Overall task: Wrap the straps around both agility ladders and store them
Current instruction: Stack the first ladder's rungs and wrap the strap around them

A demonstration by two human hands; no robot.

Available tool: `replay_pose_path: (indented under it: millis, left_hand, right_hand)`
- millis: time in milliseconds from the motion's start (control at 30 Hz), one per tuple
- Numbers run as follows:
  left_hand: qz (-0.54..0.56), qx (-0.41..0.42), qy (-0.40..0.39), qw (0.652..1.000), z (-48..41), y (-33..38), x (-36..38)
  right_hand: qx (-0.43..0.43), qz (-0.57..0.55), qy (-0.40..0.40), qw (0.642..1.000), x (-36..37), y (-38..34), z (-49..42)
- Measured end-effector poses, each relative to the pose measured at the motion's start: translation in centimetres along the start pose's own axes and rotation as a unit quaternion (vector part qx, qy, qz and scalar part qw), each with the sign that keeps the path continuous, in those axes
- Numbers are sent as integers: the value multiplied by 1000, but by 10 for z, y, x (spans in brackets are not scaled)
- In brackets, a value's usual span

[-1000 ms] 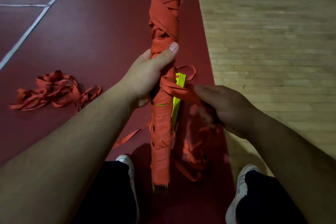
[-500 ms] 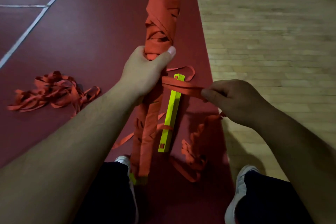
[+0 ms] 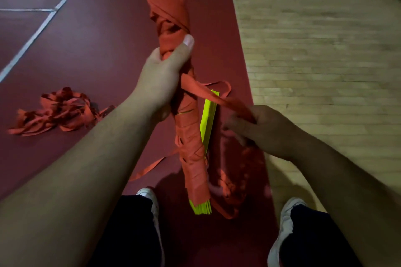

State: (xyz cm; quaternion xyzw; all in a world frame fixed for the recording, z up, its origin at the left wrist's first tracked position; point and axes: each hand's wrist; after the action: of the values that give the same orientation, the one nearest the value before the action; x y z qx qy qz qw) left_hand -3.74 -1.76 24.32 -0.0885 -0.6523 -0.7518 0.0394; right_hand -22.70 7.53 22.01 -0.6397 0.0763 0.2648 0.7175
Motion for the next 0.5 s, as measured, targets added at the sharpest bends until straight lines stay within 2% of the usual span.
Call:
replay_pose_path:
  millis: [67,167,300,400,500]
  left_hand:
    - [6,-4,4,1000,3,0,3]
    - [-1,10,-4,1000,10,15,9]
    - [-27,49,-20,998,15,58,14]
    - [-35,95,-31,994,24,115,21]
    - [-37,143,-44,988,43,177,26]
  right_hand:
    - [-21,-70,17,997,2,-5,3]
    - [-39,-82,23,996,-2,-16,12]
    - [-61,-5,34,998,-29,-41,15]
    - [-57,47,13,997,-62,-92,12]
    - [-51,170,-19,984,-99,-158,14]
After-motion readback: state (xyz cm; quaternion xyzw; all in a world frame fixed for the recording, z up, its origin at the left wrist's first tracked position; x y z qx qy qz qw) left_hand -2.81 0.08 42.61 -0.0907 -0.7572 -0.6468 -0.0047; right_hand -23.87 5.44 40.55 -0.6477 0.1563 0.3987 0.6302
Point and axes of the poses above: each hand's wrist, its own z-axis away from the middle knuckle, its own x-axis out of the palm, y = z × x, and after that the axes turned 2 degrees about -x, right-handed
